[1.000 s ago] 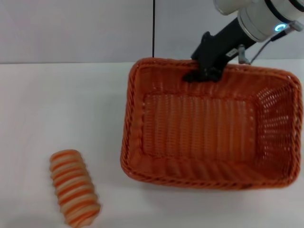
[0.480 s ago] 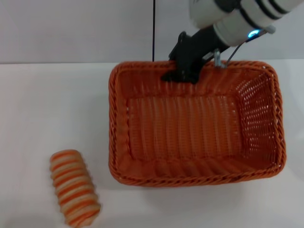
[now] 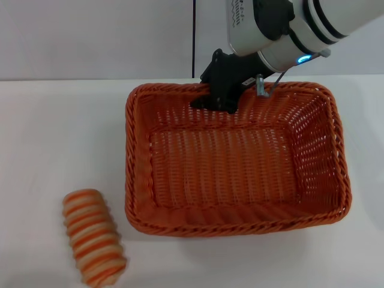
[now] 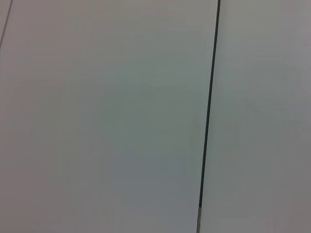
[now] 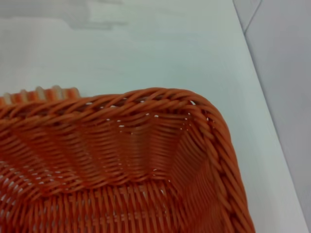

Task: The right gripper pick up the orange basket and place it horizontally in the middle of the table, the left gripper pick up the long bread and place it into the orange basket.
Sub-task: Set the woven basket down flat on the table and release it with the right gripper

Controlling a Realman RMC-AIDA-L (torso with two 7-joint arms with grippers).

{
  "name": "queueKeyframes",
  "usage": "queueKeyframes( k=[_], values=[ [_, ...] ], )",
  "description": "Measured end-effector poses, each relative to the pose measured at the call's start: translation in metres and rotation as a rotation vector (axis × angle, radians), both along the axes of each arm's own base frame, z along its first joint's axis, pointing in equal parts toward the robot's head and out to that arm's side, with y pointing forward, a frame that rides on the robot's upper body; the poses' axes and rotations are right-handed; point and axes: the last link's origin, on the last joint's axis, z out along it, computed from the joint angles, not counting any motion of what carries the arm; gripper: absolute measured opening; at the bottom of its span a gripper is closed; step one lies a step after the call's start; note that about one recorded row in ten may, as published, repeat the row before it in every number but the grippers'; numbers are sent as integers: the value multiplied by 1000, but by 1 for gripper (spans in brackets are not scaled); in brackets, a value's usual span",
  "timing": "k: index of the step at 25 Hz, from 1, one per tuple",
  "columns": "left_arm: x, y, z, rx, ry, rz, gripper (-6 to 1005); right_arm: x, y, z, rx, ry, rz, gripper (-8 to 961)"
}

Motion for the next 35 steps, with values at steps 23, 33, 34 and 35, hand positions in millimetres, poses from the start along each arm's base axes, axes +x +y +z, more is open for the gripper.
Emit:
queueKeyframes(
  k=[23, 33, 34, 35],
  values=[
    [7, 20, -8, -67, 6, -58, 655, 16, -1, -19, 54, 46, 82, 174],
    [7, 23, -8, -69, 3, -57, 655, 10, 3, -18, 82, 83, 89, 420],
    [7, 23, -8, -69, 3, -57, 655, 10, 3, -19, 85, 85, 89, 442],
    [8, 28, -8, -76, 5, -59, 655, 10, 3, -19, 90, 87, 88, 464]
  ],
)
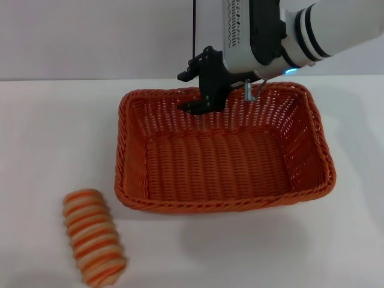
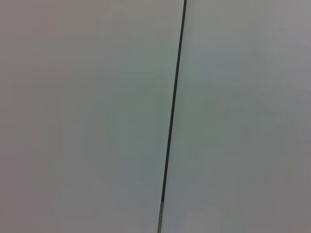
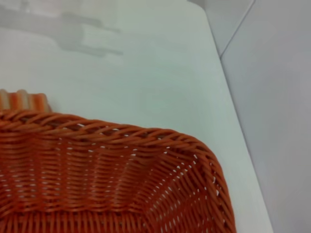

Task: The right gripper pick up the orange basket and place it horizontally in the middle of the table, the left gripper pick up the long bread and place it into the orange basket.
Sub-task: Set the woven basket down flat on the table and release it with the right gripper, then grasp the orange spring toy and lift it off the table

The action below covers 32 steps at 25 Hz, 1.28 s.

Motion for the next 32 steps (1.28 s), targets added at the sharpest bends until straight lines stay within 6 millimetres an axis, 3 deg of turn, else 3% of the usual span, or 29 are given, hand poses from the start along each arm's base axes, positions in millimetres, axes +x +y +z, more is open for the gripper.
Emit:
queueKeyframes(
  k=[4, 6, 10, 15, 22, 32],
  values=[
    [0, 3, 0, -5, 3, -3, 655, -2, 2, 6, 26, 33, -19, 551],
    [0, 3, 1, -5, 6, -6, 655, -6, 3, 16, 63, 73, -44, 550],
    [0, 3, 11, -16, 8, -56, 655, -4, 0, 51, 177, 166, -74, 549],
    [-1, 8, 33, -137, -48, -180, 655, 4, -26, 111, 327, 410, -95, 548],
    [8, 28, 69, -397, -93, -302, 656, 47, -87, 165, 465, 661, -196, 546],
    [36, 71, 93, -764, -85, -294, 656, 122, -159, 211, 683, 945, -300, 545]
  ],
)
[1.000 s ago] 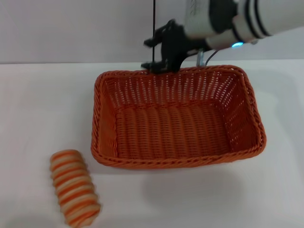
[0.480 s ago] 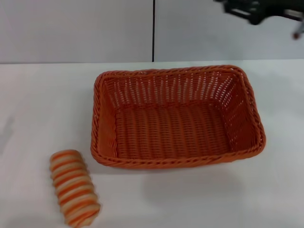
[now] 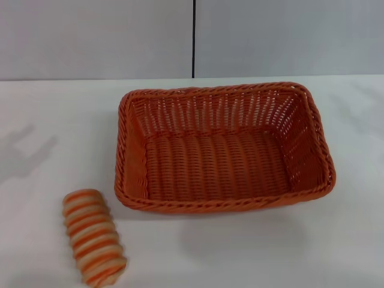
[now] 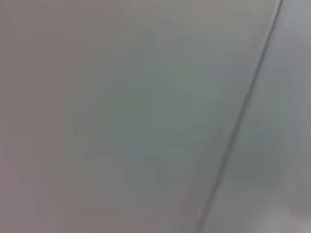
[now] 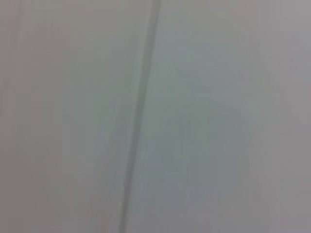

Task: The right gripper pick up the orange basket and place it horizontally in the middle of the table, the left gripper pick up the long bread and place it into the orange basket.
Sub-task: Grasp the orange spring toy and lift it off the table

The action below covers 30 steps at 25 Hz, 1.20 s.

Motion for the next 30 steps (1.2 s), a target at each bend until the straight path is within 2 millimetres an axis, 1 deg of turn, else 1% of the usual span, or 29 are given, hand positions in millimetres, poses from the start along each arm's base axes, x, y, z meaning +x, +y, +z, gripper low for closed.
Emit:
queueKeyframes(
  k=[1, 2, 4, 6, 7, 9, 10, 11, 12, 14, 16, 20, 22, 23, 25, 30],
  values=[
    [3, 6, 1, -49, 8, 9, 656, 7, -4, 3, 13, 26, -5, 545],
    [9, 18, 5, -165, 36, 47, 656, 18, -10, 7, 33, 66, -14, 545],
    [13, 27, 6, -244, 63, 74, 657, 35, -21, 15, 70, 141, -4, 545],
    [16, 31, 5, -279, 79, 84, 657, 49, -31, 25, 116, 214, 9, 546],
    [22, 38, 5, -375, 123, 106, 658, 54, -34, 29, 135, 240, 12, 546],
    [26, 41, 0, -455, 152, 121, 658, 68, -41, 39, 176, 288, -8, 546],
    [26, 41, 0, -455, 152, 121, 659, 73, -43, 42, 188, 305, -20, 546],
    [29, 44, -9, -550, 197, 134, 659, 79, -46, 46, 201, 324, -35, 546],
    [29, 44, -9, -550, 197, 134, 658, 83, -48, 47, 209, 336, -44, 546],
    [28, 44, -21, -622, 245, 157, 656, 91, -53, 50, 226, 359, -53, 545],
    [26, 45, -32, -665, 284, 178, 654, 97, -57, 51, 244, 387, -52, 545],
    [26, 45, -43, -691, 314, 169, 651, 103, -62, 53, 258, 435, -40, 545],
    [24, 44, -51, -711, 349, 176, 649, 103, -63, 54, 253, 449, -37, 546],
    [24, 44, -51, -711, 349, 176, 648, 103, -63, 54, 247, 453, -34, 546],
    [21, 44, -59, -727, 397, 177, 646, 100, -63, 54, 235, 452, -22, 546],
    [17, 45, -70, -730, 418, 178, 641, 100, -62, 53, 226, 456, -17, 546]
  ],
)
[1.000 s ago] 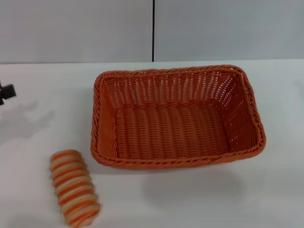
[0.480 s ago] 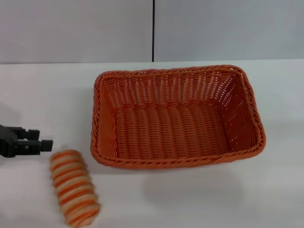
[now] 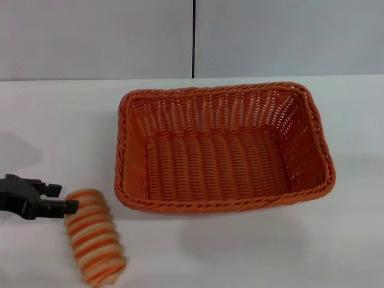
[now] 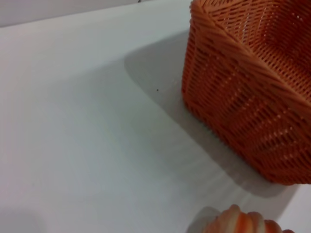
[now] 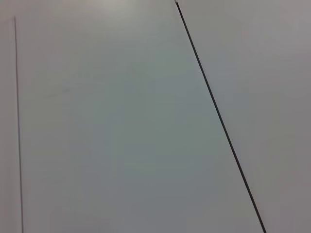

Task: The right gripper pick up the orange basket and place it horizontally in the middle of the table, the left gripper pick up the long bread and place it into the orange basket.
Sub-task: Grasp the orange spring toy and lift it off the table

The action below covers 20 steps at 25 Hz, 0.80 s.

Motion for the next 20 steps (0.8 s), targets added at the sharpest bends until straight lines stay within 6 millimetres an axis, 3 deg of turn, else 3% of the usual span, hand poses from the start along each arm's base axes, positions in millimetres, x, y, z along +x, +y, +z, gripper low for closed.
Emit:
queueKeyframes(
  k=[20],
  values=[
    [2, -6, -17, -83, -68, 19, 623, 2, 0, -2, -2, 15, -1, 546]
  ],
)
